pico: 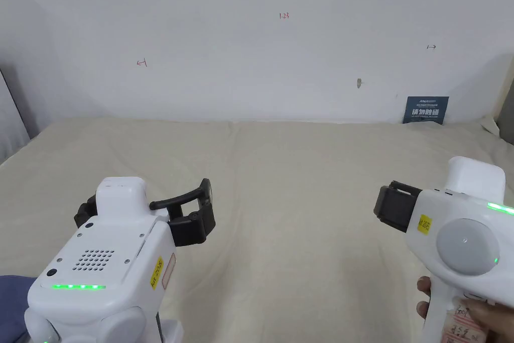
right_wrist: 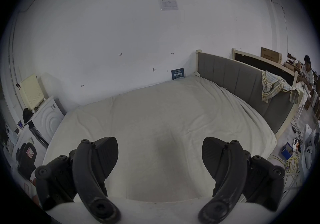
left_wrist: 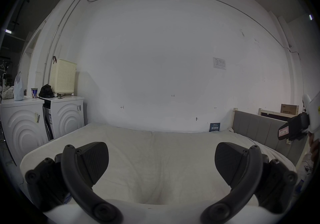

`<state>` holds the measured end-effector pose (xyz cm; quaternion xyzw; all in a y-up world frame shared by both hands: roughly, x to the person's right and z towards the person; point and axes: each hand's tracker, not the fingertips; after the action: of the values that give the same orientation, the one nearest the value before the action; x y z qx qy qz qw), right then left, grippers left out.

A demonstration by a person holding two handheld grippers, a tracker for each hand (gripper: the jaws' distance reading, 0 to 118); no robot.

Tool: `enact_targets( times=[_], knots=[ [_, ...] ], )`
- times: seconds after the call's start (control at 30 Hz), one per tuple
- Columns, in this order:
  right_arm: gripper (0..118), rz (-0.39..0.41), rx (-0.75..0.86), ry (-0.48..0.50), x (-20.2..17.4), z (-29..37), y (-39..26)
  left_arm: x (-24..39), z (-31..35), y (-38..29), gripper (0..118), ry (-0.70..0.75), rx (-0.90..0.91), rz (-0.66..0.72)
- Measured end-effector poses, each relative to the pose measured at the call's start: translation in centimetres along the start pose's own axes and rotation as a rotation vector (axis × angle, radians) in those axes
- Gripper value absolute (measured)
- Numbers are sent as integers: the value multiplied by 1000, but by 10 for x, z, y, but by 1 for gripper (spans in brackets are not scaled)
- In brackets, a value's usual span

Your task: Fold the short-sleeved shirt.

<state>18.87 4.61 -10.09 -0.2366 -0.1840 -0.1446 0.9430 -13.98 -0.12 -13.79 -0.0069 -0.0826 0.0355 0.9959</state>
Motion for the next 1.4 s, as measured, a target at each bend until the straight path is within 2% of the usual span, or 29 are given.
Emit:
enact_targets(
  times=[0.13,0.37,0.6,0.87,1.03,1.17,1.4],
  knots=[
    [101,40,-10,-67,-5,-2,2,0,0,1,118,2,3,-3],
    [101,37,17,-43,-4,-1,-1,0,0,1,118,0,1,1],
    [101,23,39,-62,-3,-2,1,0,-1,1,118,0,4,-1],
    [101,46,48,-20,-4,-1,-3,0,-2,0,118,0,3,-5],
    [101,88,29,-64,-14,2,0,0,-2,0,118,0,2,0],
    [101,75,14,-56,-15,2,1,0,-2,1,118,0,3,0],
    [101,100,51,-75,-18,3,-2,-1,-1,2,118,0,9,1]
  ],
)
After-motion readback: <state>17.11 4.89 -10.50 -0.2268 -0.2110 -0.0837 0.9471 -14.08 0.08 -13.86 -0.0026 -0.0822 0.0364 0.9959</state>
